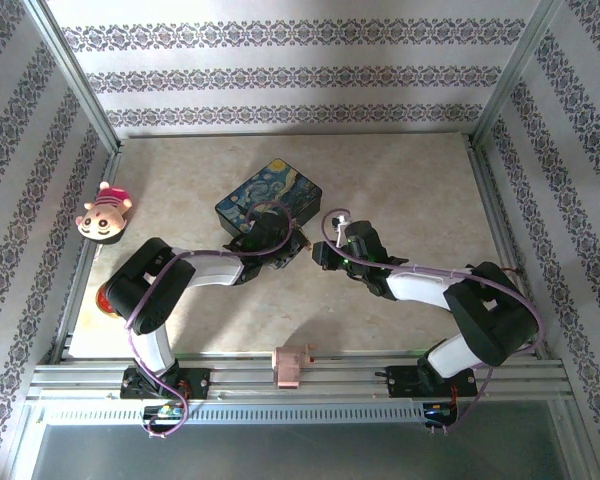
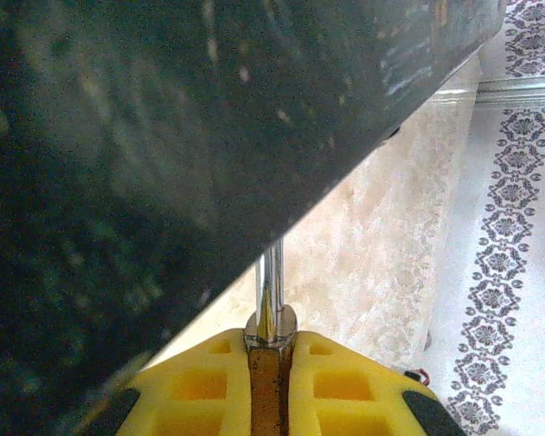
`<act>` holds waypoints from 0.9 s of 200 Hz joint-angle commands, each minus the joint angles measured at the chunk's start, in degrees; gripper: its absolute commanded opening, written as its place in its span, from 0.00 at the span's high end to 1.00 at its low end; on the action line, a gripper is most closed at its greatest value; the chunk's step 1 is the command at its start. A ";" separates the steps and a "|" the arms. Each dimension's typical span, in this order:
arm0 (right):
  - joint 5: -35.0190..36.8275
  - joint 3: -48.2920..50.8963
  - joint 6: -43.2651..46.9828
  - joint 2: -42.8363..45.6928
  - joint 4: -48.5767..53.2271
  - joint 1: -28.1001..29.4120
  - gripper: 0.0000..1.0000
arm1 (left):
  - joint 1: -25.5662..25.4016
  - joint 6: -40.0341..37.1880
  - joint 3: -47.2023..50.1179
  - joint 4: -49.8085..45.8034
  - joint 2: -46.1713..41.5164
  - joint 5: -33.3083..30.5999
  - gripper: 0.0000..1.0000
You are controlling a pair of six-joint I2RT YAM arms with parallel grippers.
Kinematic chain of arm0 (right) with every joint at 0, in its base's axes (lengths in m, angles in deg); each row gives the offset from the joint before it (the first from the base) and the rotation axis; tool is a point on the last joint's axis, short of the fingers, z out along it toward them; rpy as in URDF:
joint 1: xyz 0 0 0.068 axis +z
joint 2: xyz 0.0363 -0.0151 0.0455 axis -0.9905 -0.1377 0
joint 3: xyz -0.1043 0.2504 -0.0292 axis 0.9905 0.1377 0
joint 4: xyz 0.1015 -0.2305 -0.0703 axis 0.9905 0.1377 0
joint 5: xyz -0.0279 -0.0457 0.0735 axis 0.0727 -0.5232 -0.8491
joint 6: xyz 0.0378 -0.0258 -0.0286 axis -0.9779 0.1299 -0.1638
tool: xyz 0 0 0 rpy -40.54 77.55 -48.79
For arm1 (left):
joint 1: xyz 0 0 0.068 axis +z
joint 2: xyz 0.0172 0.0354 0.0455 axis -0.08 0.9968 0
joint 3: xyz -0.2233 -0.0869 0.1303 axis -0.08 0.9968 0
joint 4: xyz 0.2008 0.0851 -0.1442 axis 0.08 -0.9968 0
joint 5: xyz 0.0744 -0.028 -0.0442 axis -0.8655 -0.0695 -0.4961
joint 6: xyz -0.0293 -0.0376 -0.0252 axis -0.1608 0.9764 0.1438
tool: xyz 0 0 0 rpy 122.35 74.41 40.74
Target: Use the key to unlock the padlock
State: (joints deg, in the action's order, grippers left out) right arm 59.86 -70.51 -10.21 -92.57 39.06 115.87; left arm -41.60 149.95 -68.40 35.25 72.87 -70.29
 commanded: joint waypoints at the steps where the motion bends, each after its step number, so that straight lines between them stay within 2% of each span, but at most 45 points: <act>1: 3.07 -2.52 6.71 0.69 5.91 1.23 0.78 | 0.25 2.05 -1.96 -4.86 -1.91 1.87 1.00; 66: 7.97 -7.13 15.01 -1.30 11.91 3.50 0.72 | 1.22 3.72 -2.44 -6.41 -2.43 3.68 1.00; 180: 10.88 -11.26 25.19 -4.17 15.99 6.27 0.68 | 2.03 3.82 -2.93 -7.71 -3.24 5.73 1.00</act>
State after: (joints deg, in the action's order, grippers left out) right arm 68.95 -79.86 12.00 -95.56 53.40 121.13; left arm -40.10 153.01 -70.06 29.50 70.90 -66.29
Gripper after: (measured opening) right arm 0.317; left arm 0.107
